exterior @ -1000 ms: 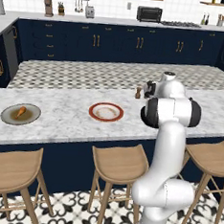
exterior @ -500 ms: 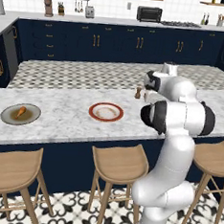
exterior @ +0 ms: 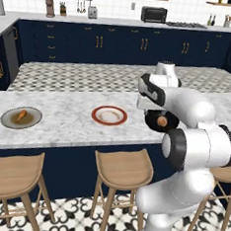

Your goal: Pick the chicken drumstick and onion from their plates and place them in the bowl. Then put the bowl in the fridge.

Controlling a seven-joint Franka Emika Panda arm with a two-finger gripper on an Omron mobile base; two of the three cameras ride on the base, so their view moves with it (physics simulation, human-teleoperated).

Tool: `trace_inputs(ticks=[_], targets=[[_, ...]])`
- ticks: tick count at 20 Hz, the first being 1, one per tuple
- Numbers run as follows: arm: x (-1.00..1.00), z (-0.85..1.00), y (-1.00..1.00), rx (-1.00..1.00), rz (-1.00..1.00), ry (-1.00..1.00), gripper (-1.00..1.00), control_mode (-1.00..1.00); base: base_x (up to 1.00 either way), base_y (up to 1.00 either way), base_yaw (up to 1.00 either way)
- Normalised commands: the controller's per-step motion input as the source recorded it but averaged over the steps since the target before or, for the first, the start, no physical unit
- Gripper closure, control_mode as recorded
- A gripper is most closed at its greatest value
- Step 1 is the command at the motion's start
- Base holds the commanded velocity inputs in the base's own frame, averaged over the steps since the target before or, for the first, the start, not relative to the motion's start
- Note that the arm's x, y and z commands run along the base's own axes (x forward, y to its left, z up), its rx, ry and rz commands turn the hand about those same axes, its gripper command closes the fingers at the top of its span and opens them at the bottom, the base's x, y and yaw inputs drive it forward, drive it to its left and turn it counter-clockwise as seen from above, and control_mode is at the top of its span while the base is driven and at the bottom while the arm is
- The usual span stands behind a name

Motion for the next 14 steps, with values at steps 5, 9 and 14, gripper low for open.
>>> trace_inputs(ticks=[5, 9, 14], targets=[[-1.0, 0.26, 0.14, 0.01, -0.01, 0.07, -1.0, -1.0, 0.0, 0.0, 0.0], [-1.0, 0.02, 0.02, 0.01, 0.0, 0.0, -1.0, -1.0, 0.0, 0.0, 0.0], [-0.97, 0.14, 0.08, 0.01, 0.0, 0.02, -1.0, -1.0, 0.0, 0.0, 0.0]])
